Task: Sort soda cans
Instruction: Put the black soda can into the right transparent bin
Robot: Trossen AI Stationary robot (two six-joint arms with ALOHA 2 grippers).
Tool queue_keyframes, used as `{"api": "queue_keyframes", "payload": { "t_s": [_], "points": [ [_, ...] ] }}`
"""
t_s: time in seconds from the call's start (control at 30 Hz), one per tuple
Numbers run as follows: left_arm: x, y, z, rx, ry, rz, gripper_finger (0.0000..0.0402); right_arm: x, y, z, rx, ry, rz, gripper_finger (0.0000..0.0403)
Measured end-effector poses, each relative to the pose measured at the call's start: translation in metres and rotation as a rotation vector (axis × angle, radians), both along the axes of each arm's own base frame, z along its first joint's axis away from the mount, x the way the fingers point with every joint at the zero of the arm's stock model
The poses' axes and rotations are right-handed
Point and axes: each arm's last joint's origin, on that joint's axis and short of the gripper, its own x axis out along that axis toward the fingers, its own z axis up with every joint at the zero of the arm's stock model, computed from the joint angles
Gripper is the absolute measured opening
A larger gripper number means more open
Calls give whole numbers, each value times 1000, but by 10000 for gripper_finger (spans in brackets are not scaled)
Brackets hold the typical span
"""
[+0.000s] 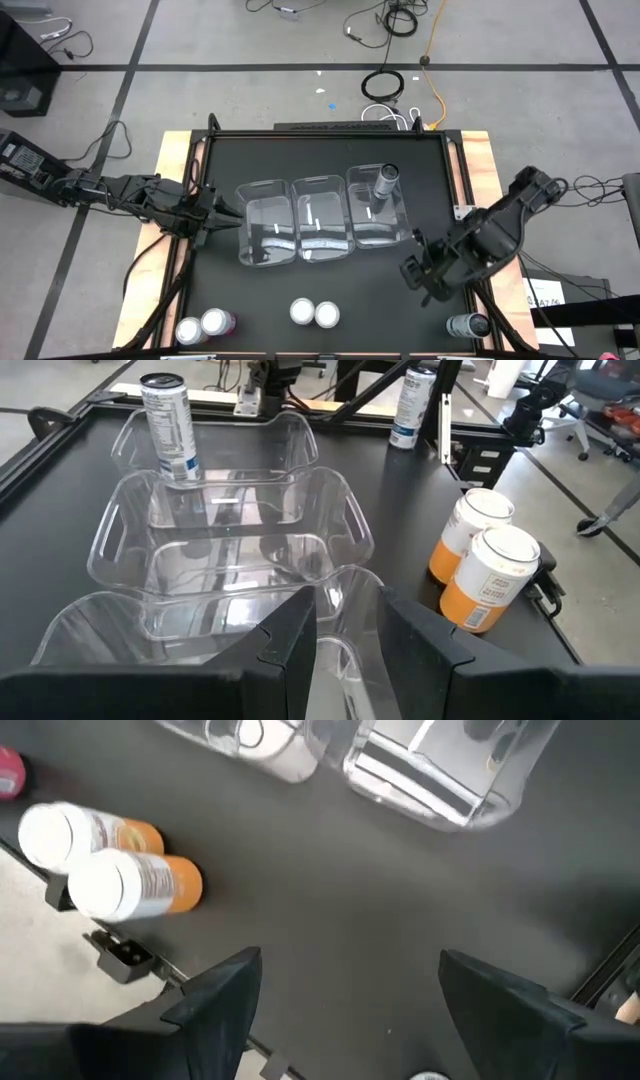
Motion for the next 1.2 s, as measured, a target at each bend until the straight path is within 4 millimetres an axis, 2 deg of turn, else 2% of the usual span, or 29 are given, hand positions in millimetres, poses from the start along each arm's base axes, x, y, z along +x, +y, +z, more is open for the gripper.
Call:
{"api": "queue_keyframes", "payload": {
  "t_s": [0.23, 0.7, 0.93, 1.2],
  "points": [
    [0, 1, 0, 20, -5, 39, 116, -9, 20, -6, 37, 35, -5, 297],
    [0, 1, 0, 22, -6, 45, 116, -43, 50, -7, 179, 163, 11, 297],
    [0, 2, 0, 22, -7, 47, 116, -70, 68, -30, 203, 371, 12, 297],
    [0, 1, 0, 15, -7, 50, 116, -85, 79, -36, 170, 333, 91, 297]
  ]
}}
